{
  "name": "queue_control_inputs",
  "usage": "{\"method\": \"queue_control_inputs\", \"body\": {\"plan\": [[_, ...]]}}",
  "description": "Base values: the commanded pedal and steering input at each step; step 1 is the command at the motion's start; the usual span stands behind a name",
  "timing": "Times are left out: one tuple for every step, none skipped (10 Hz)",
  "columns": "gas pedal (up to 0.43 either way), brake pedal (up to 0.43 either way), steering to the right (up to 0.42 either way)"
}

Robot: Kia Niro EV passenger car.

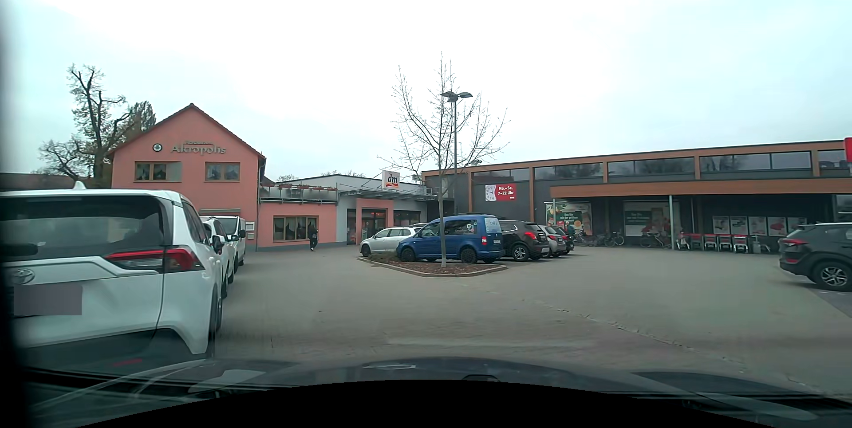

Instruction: Follow the waypoints while adhering to traffic rules and regulations

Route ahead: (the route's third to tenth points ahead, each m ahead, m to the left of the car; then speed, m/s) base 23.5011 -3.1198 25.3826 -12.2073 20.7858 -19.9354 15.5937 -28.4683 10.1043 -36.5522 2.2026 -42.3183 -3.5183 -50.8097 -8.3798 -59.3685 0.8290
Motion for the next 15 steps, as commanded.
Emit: {"method": "queue_control_inputs", "body": {"plan": [[0.028, 0.000, 0.702], [0.047, 0.000, 0.687], [0.067, 0.000, 0.669], [0.087, 0.000, 0.644], [0.098, 0.000, 0.621], [0.118, 0.000, 0.596], [0.118, 0.000, 0.569], [0.118, 0.000, 0.545], [0.118, 0.000, 0.521], [0.130, 0.000, 0.494], [0.130, 0.000, 0.469], [0.130, 0.000, 0.437], [0.130, 0.000, 0.409], [0.138, 0.000, 0.374], [0.150, 0.000, 0.345]]}}
